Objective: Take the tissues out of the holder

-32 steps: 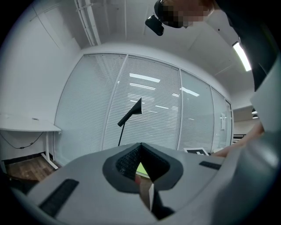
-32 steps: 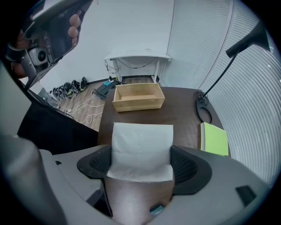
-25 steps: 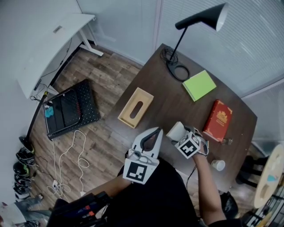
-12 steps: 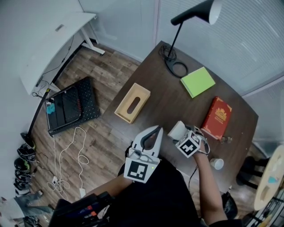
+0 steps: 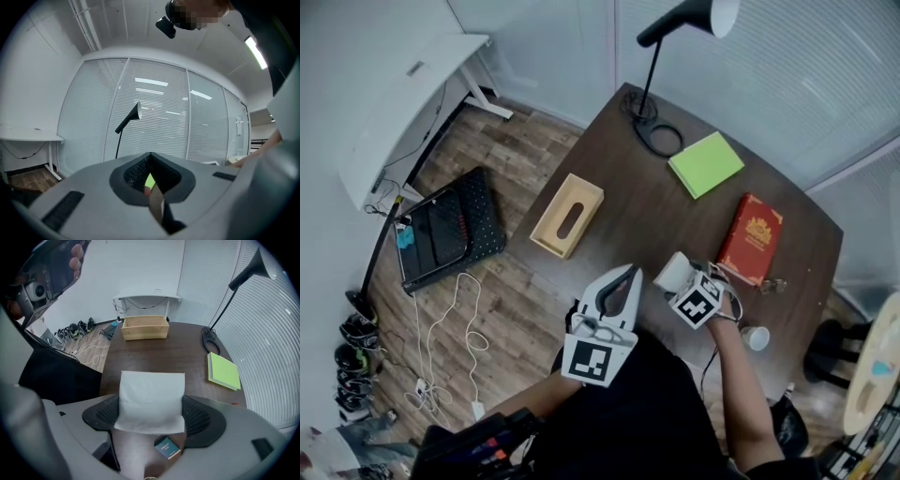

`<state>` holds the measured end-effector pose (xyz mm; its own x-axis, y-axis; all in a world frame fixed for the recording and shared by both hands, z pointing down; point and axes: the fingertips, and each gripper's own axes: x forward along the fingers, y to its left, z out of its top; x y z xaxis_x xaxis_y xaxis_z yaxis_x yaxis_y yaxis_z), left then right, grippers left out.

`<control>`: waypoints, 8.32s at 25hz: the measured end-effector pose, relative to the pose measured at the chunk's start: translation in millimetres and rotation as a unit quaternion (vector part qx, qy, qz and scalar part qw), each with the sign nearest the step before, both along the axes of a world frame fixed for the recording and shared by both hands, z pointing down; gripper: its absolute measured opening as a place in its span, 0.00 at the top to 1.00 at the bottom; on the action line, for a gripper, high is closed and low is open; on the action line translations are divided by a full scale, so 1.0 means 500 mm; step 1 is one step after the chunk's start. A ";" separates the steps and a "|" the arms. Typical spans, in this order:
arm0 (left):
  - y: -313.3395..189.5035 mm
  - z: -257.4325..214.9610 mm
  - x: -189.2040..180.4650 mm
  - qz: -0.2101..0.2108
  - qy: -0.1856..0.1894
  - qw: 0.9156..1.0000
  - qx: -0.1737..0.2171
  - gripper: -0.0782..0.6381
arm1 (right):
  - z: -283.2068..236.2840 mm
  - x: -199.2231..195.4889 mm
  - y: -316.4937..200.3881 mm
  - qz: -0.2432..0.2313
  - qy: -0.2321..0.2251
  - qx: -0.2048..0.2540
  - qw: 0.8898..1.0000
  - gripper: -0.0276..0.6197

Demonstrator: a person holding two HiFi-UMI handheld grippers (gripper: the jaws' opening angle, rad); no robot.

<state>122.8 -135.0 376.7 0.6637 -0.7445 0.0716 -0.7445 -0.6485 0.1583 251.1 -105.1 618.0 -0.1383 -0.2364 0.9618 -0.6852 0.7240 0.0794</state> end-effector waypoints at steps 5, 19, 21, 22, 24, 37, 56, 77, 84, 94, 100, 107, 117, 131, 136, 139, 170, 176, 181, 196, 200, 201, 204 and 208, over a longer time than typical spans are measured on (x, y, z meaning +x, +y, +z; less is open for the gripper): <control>0.016 0.000 0.029 0.007 0.001 1.000 -0.001 0.89 | -0.018 0.010 0.008 -0.005 -0.009 0.008 1.000 0.30; 0.072 0.001 0.125 0.039 0.014 0.999 0.002 0.89 | 0.001 0.096 0.085 0.030 -0.006 0.001 1.000 0.30; 0.078 0.005 0.137 0.044 0.016 0.999 0.000 0.89 | 0.006 0.106 0.095 0.035 -0.007 -0.001 0.999 0.30; 0.080 0.007 0.143 0.046 0.016 0.999 -0.001 0.89 | 0.014 0.114 0.105 0.041 -0.006 -0.005 0.999 0.30; 0.083 0.009 0.153 0.051 0.015 0.999 -0.002 0.89 | 0.025 0.128 0.120 0.051 -0.005 -0.009 0.999 0.30; 0.103 0.018 0.222 0.091 0.002 0.996 -0.004 0.89 | 0.048 0.196 0.186 0.087 -0.004 -0.023 0.996 0.30; 0.157 0.019 0.234 0.106 0.000 0.994 0.002 0.89 | 0.113 0.247 0.299 0.116 0.015 -0.048 0.992 0.30; 0.184 0.027 0.208 0.108 -0.020 0.994 0.000 0.89 | 0.214 0.240 0.352 0.117 0.019 -0.070 0.991 0.30; 0.185 0.035 0.202 0.108 -0.023 0.994 -0.004 0.89 | 0.218 0.239 0.352 0.124 0.002 -0.061 0.990 0.30; 0.191 0.032 0.206 0.115 -0.014 0.993 -0.005 0.89 | 0.201 0.241 0.353 0.133 -0.003 -0.052 0.990 0.30; 0.191 0.032 0.203 0.117 -0.014 0.993 -0.004 0.89 | 0.183 0.256 0.353 0.143 -0.006 -0.045 0.989 0.30; 0.199 0.035 0.215 0.125 -0.008 0.992 -0.009 0.89 | 0.112 0.259 0.322 0.181 -0.037 0.015 0.983 0.30; 0.218 0.035 0.224 0.140 -0.005 0.990 -0.006 0.89 | -0.007 0.261 0.283 0.241 -0.070 0.148 0.957 0.30; 0.201 0.024 0.220 0.130 0.007 0.992 -0.006 0.89 | -0.202 0.167 0.214 0.305 -0.235 0.356 0.852 0.30; 0.198 0.018 0.219 0.126 0.014 0.992 -0.006 0.89 | -0.263 0.164 0.210 0.309 -0.248 0.396 0.829 0.30; 0.202 0.013 0.219 0.127 0.015 0.992 -0.004 0.89 | -0.304 0.159 0.211 0.305 -0.246 0.418 0.820 0.39; 0.204 -0.004 0.125 0.140 0.022 0.990 -0.004 0.89 | -0.483 0.031 0.239 0.291 -0.238 0.530 0.760 0.93; 0.194 -0.021 0.059 0.157 0.023 0.987 -0.007 0.89 | -0.496 -0.042 0.236 0.320 -0.243 0.519 0.754 0.93; 0.195 -0.019 -0.017 0.164 0.027 0.986 -0.029 0.89 | -0.507 -0.118 0.236 0.340 -0.240 0.514 0.750 0.93; 0.230 -0.013 -0.123 0.199 0.055 0.978 -0.042 0.89 | -0.510 -0.233 0.280 0.378 -0.183 0.507 0.752 0.93; 0.242 -0.020 -0.130 0.191 0.063 0.979 -0.035 0.89 | -0.511 -0.251 0.288 0.365 -0.187 0.511 0.755 0.93; 0.242 -0.022 -0.132 0.187 0.064 0.980 -0.032 0.89 | -0.511 -0.254 0.290 0.363 -0.189 0.513 0.755 0.94; 0.248 -0.034 -0.126 0.180 0.064 0.981 -0.024 0.89 | -0.518 -0.247 0.294 0.360 -0.197 0.520 0.749 0.94; 0.260 -0.047 -0.106 0.189 0.057 0.980 -0.015 0.89 | -0.532 -0.223 0.298 0.370 -0.206 0.533 0.733 0.94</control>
